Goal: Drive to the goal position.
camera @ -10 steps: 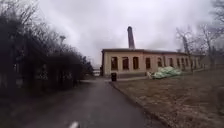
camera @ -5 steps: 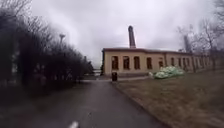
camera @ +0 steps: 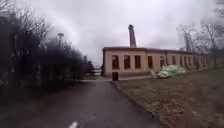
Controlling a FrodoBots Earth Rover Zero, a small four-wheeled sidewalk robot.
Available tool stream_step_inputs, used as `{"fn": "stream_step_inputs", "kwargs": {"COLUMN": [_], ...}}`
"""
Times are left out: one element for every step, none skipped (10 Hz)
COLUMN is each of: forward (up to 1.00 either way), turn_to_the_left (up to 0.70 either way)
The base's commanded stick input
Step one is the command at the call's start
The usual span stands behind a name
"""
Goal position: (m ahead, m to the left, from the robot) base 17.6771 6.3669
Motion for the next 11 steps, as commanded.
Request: {"fn": "stream_step_inputs", "kwargs": {"forward": [0.7, 0.7, 0.7, 0.7, 0.7, 0.7, 0.7, 0.7, 0.7, 0.7, 0.7], "turn_to_the_left": [0.0, 0.0, 0.0, 0.0, 0.0, 0.23, 0.35, 0.24, 0.07, 0.0, 0.0]}}
